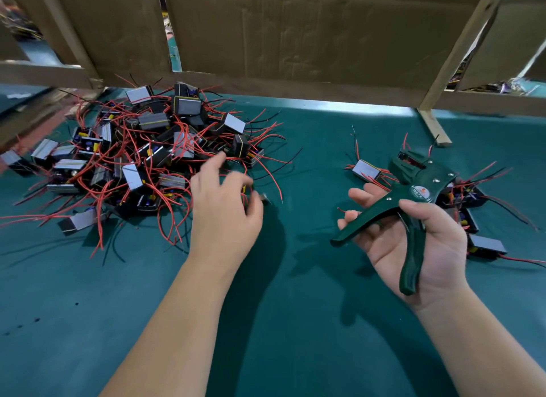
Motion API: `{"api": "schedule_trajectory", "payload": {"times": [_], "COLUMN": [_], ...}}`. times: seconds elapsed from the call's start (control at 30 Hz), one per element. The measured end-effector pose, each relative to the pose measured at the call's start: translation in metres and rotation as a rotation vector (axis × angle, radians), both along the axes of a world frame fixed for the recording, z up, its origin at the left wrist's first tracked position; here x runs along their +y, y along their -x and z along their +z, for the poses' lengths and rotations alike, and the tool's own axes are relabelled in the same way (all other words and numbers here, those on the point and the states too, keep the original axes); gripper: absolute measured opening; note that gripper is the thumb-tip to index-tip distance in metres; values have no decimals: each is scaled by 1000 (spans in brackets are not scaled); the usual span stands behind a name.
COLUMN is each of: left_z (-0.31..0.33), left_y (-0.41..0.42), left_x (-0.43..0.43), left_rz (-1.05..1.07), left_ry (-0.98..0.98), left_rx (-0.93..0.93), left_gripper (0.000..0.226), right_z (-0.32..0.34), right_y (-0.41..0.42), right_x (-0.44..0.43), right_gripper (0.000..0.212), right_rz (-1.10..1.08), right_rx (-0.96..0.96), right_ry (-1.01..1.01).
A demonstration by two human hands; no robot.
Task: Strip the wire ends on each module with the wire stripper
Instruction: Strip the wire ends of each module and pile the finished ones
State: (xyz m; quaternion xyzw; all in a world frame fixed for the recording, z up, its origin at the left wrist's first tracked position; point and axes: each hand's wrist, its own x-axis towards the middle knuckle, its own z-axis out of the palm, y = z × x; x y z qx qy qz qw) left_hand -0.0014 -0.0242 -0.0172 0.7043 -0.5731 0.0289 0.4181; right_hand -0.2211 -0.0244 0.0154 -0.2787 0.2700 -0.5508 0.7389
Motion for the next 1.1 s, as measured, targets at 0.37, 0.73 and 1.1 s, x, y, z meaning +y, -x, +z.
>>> {"api": "schedule_trajectory", "payload": {"times": [0.37,0.73,1.1], "left_z": [5,16,5], "left_y": [-22,-19,4], "left_x": [5,3,4], "left_rz": [370,124,-422], "left_ry": [-359,309,48], "left_rx": [67,360,254], "left_gripper": [69,35,19], "right_z": [-2,-2,-2], "right_y": [-2,-4,-5], "right_x": [1,3,3], "right_gripper": [62,62,61], "right_rz": [24,42,53], "right_rx": [11,8,8], "right_ry": [-1,-19,-32]}}
